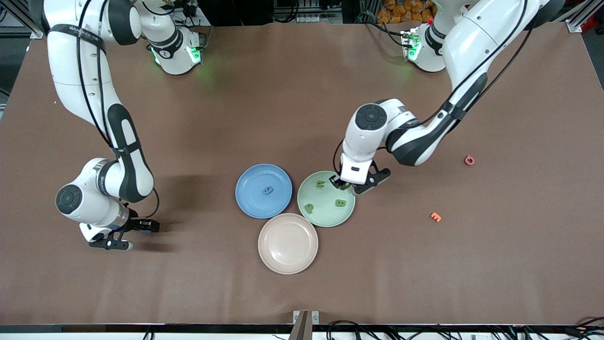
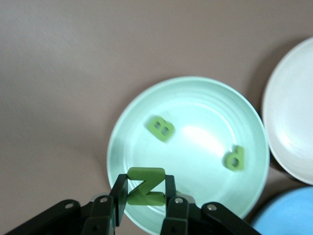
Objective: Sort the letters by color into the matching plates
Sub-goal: 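Release the z onto the green plate while the right gripper grasps the m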
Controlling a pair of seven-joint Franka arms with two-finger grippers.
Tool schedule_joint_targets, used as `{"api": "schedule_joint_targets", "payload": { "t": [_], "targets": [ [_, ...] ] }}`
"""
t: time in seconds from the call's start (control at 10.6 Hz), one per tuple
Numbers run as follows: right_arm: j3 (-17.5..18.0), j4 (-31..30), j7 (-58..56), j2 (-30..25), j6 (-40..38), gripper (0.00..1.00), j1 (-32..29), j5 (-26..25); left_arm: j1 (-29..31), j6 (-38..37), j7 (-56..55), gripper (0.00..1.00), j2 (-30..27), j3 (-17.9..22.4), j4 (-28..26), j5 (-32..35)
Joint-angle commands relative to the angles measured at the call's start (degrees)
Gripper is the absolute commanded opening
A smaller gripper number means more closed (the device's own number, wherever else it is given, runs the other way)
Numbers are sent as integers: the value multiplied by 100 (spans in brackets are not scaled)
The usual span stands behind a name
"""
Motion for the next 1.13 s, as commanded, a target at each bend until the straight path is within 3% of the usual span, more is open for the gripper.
{"api": "schedule_joint_targets", "payload": {
  "t": [0.0,0.09,0.19,0.47,1.04],
  "targets": [
    [38,-241,-61,-145,43,72,16,106,-345,-95,-207,0,175,90,443,-94],
    [38,-241,-69,-154,43,67,16,105,-293,-95,-181,55,176,117,488,-111],
    [38,-241,-69,-154,43,65,16,97,-336,-95,-146,100,159,204,497,-94],
    [38,-241,-78,-163,43,60,16,88,-302,-121,-120,100,124,222,619,-41],
    [30,-241,-78,-180,43,47,69,97,-4,-2771,2971,100,-69,213,2032,-656]
  ]
}}
